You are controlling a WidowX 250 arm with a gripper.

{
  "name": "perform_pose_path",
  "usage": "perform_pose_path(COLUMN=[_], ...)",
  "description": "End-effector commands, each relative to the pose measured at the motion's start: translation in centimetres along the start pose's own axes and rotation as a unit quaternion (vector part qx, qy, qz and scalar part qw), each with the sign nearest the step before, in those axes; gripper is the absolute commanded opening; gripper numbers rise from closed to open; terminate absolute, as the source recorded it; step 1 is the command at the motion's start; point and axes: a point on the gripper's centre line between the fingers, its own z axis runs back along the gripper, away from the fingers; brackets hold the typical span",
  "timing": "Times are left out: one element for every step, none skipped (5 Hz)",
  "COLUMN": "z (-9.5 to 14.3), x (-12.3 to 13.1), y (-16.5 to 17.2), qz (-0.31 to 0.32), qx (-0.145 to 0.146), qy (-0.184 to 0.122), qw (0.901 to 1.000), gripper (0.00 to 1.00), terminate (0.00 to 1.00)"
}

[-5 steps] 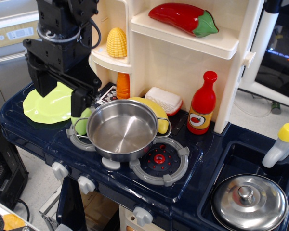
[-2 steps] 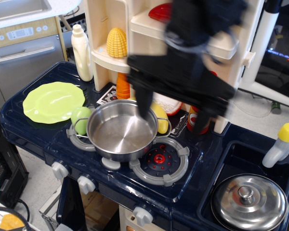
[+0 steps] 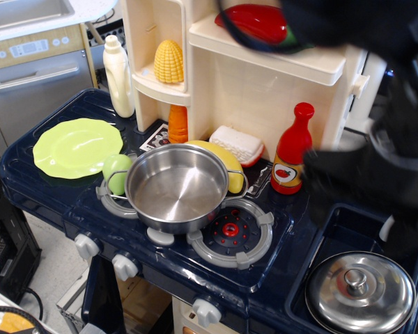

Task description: Put lid on pot or pan

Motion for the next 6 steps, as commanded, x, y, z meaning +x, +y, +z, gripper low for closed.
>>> perform_pose_path(z=[-2.2,-2.9,-4.0,-4.8,-5.5,-6.0], x=[1.4,1.1,0.4,0.3,0.2,0.2], y=[-1.5,-0.9,-1.2,-1.1,-1.1,-1.5], qz=[0.024,0.023,0.034,0.032,0.040,0.066], qx=[-0.052,-0.059,-0.094,-0.109,-0.117,-0.128], qy=[-0.032,-0.024,-0.012,-0.007,-0.006,0.013], qw=[0.9979,0.9977,0.9949,0.9935,0.9923,0.9895], gripper=[1.00,1.00,1.00,1.00,1.00,0.00], terminate=[0.00,0.00,0.00,0.00,0.00,0.00])
